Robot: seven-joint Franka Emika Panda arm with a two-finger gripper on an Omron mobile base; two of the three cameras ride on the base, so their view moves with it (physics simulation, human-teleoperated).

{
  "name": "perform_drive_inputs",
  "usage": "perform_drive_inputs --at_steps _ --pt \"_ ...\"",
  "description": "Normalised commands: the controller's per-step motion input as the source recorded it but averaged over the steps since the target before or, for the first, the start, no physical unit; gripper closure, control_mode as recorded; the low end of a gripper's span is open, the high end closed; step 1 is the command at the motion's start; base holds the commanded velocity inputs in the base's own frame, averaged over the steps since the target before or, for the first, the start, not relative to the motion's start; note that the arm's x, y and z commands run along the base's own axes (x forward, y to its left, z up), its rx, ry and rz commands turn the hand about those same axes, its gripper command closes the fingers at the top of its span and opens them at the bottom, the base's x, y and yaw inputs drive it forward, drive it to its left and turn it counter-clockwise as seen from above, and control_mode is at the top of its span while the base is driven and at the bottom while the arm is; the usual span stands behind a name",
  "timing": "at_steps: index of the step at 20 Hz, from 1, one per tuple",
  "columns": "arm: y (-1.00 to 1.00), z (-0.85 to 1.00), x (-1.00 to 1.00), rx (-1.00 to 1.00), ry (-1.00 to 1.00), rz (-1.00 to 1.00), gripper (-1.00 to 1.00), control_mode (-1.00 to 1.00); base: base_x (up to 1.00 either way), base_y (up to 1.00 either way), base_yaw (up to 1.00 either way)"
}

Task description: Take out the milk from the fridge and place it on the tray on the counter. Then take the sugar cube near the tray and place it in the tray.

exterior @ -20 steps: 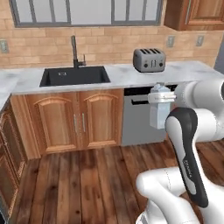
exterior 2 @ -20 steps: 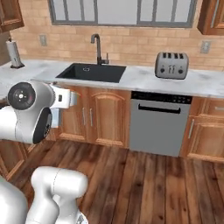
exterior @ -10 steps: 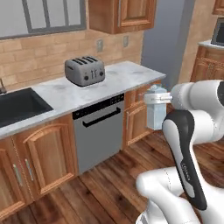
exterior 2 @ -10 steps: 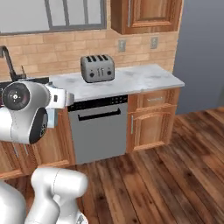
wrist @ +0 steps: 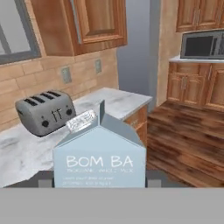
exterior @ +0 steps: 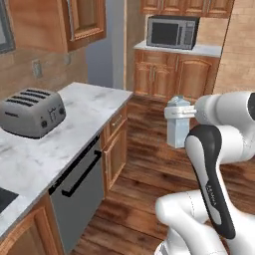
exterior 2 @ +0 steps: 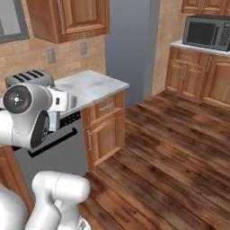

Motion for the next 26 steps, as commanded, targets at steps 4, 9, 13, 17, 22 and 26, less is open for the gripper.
perform_drive_inputs --at_steps 4,9,13,17,22,26 --pt "0.0 0.0 0.0 0.0 0.0 0.0 1.0 1.0 0.58 0.5 -0.89" --pt "0.0 0.0 0.0 0.0 0.0 0.0 1.0 1.0 0.5 0.47 -0.9" --pt "0.0 0.0 0.0 0.0 0.0 0.0 1.0 1.0 0.71 0.65 -0.8" --pt "0.0 0.0 0.0 0.0 0.0 0.0 1.0 1.0 1.0 0.86 -0.6" --pt "0.0 0.0 0.0 0.0 0.0 0.0 1.0 1.0 1.0 0.93 -0.51" --pt "0.0 0.0 0.0 0.0 0.0 0.0 1.0 1.0 1.0 -0.03 -0.44"
